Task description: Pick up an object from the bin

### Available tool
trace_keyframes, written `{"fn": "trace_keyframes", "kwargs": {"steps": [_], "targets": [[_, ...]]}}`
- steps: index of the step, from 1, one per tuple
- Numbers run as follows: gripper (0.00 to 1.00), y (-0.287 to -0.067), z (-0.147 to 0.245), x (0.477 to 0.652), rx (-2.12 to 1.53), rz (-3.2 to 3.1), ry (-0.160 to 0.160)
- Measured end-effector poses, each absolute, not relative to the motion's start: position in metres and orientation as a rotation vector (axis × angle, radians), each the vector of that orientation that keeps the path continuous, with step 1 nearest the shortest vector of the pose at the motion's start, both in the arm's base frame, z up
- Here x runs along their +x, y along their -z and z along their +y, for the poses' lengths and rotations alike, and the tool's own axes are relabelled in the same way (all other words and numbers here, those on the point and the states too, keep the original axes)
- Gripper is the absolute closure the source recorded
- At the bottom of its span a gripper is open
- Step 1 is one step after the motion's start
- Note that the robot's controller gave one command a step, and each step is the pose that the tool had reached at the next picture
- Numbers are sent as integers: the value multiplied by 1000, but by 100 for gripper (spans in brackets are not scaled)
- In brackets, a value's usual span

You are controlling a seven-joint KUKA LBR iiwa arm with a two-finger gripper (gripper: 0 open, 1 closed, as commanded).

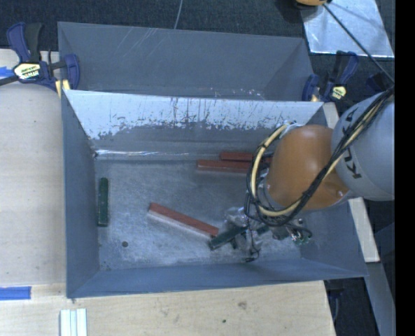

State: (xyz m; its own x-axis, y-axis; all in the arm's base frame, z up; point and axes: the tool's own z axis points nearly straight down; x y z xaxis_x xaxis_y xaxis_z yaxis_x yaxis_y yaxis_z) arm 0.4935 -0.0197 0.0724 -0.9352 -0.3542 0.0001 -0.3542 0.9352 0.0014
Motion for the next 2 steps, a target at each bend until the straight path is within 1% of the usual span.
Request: {"fn": "trace_keyframes", "kwargs": {"steps": [1,2], "targets": [[100,-73,-20,494,566,-3090,2],[100,-114,-20,522,563,-3086,2]]}}
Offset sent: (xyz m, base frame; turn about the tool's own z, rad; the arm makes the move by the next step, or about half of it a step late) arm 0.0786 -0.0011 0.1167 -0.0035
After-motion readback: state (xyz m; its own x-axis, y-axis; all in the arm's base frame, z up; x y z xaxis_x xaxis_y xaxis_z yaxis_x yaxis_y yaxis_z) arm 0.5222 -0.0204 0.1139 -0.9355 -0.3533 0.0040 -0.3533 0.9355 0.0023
